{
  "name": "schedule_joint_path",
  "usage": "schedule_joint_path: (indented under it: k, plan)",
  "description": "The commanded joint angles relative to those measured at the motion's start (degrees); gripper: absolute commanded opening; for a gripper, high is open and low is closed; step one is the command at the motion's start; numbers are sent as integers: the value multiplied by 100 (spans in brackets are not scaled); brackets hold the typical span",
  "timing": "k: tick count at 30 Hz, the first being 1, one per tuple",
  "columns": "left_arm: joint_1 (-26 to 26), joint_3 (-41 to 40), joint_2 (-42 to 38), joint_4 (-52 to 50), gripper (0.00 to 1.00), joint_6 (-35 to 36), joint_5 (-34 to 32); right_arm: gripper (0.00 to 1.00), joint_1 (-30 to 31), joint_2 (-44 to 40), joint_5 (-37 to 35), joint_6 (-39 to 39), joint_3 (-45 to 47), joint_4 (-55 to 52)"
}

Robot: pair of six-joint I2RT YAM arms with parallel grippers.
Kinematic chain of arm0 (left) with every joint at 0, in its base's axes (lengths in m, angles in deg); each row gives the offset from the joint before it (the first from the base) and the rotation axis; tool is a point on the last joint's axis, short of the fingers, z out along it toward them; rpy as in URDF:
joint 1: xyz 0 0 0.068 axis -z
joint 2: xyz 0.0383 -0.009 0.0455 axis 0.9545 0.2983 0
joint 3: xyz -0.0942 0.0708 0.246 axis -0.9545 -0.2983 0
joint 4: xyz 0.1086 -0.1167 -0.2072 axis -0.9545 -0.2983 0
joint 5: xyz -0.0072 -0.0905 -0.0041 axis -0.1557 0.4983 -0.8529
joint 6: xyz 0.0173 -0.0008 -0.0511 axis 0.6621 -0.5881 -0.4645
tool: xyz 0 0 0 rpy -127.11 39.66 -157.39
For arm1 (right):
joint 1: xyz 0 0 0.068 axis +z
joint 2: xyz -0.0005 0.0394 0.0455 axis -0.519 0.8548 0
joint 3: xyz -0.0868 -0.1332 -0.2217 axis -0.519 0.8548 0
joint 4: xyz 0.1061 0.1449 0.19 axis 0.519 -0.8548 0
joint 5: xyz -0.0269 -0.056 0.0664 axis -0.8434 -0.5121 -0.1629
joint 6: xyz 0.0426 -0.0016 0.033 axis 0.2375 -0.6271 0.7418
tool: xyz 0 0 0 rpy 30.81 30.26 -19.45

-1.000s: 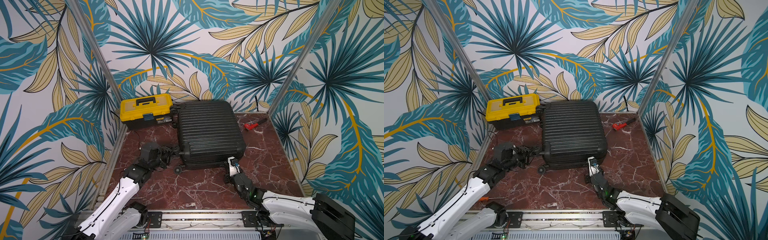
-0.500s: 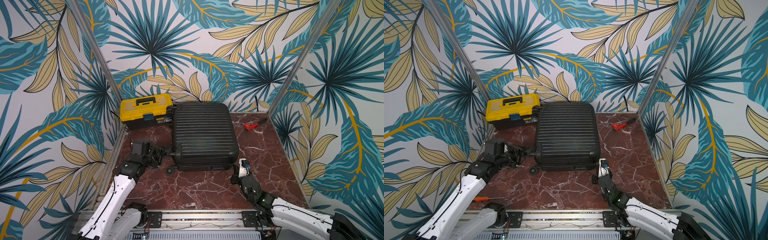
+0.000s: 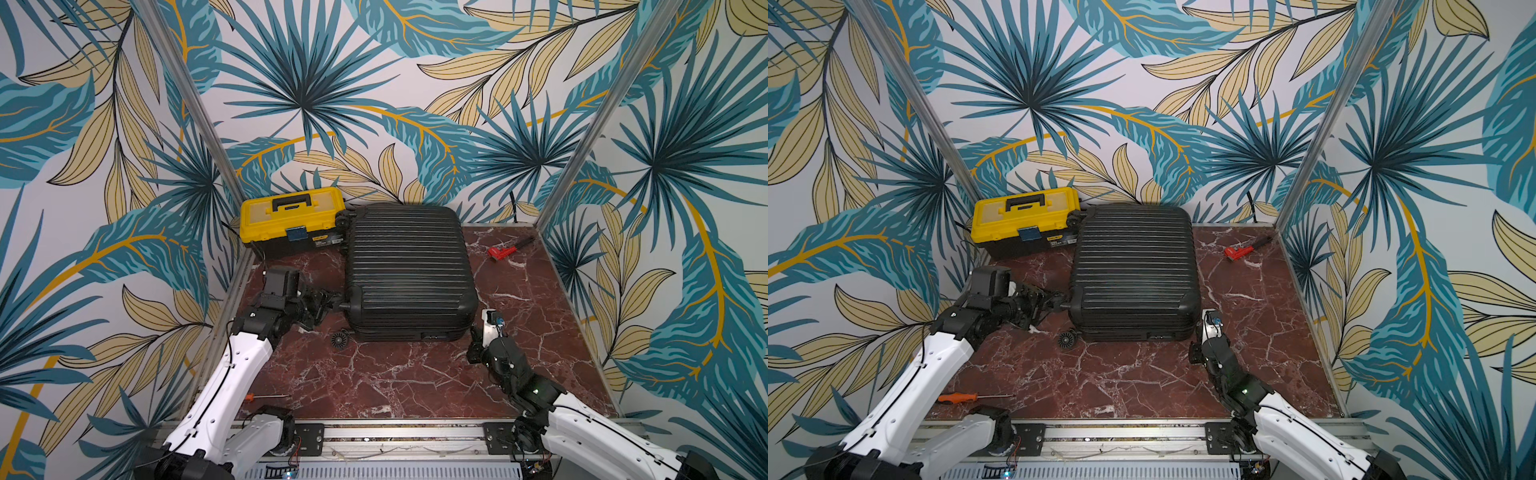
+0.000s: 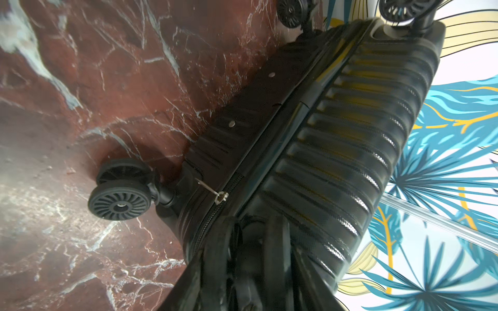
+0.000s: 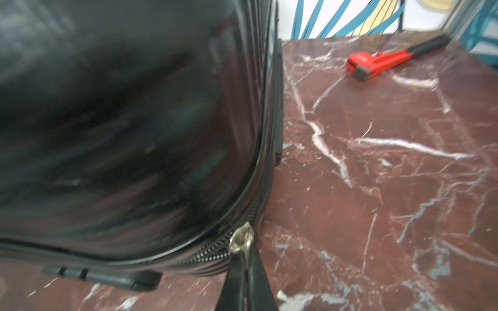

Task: Open the suitcase zippers
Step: Unzip the zipper on the suitcase.

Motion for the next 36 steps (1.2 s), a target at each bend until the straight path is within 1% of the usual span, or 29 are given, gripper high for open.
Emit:
schedule_joint_path:
  k: [1, 3, 5, 6, 8, 11, 14, 17, 20, 22, 24, 26, 28, 32, 34, 36]
  plan:
    - [-137, 482, 439, -289, 43, 1346, -1055, 0, 116, -458, -516, 499, -177, -443]
    - [-133, 766, 766, -350, 62, 1388, -1292, 0, 306, -730, -570, 644, -104, -705]
    - [-126, 1100, 1133, -347, 75, 1425, -1365, 0, 496, -933, -590, 814, -115, -901]
    - [-123, 1329, 1364, -347, 79, 1447, -1338, 0, 604, -958, -575, 866, -144, -969]
    - [-80, 1848, 1883, -357, 83, 1544, -1125, 0, 835, -868, -544, 990, -221, -1059]
    - [213, 2722, 2702, -356, 89, 1679, -1033, 0, 1496, -499, -593, 1137, -345, -1114]
    - [497, 3529, 3304, -361, 96, 1784, -1057, 0, 2281, -183, -1024, 1084, -477, -1069]
    - [699, 4278, 3779, -365, 97, 2024, -1028, 0, 2937, 89, -1373, 948, -625, -973]
    - [812, 4965, 4222, -532, 98, 2289, -1013, 0, 3201, 312, -1352, 883, -682, -824]
    - [864, 5306, 4327, -820, 99, 2527, -1246, 0, 3226, 367, -1411, 1006, -692, -849]
    - [870, 5334, 4160, -989, 99, 2660, -1557, 0, 3225, 306, -1581, 1141, -628, -895]
    - [874, 5124, 3749, -1132, 99, 2682, -1807, 0, 3218, 184, -1780, 1244, -547, -919]
    - [883, 4689, 3262, -1214, 100, 2631, -1956, 0, 3224, 78, -1902, 1328, -515, -994]
    - [899, 3378, 1922, -1336, 99, 2187, -2239, 0, 3220, 29, -1973, 1413, -567, -1278]
    - [891, 3021, 1383, -1617, 99, 1962, -2292, 0, 3224, 36, -1943, 1418, -559, -1329]
    - [857, 2865, 970, -2057, 99, 1836, -2444, 0, 3229, 62, -1936, 1431, -555, -1360]
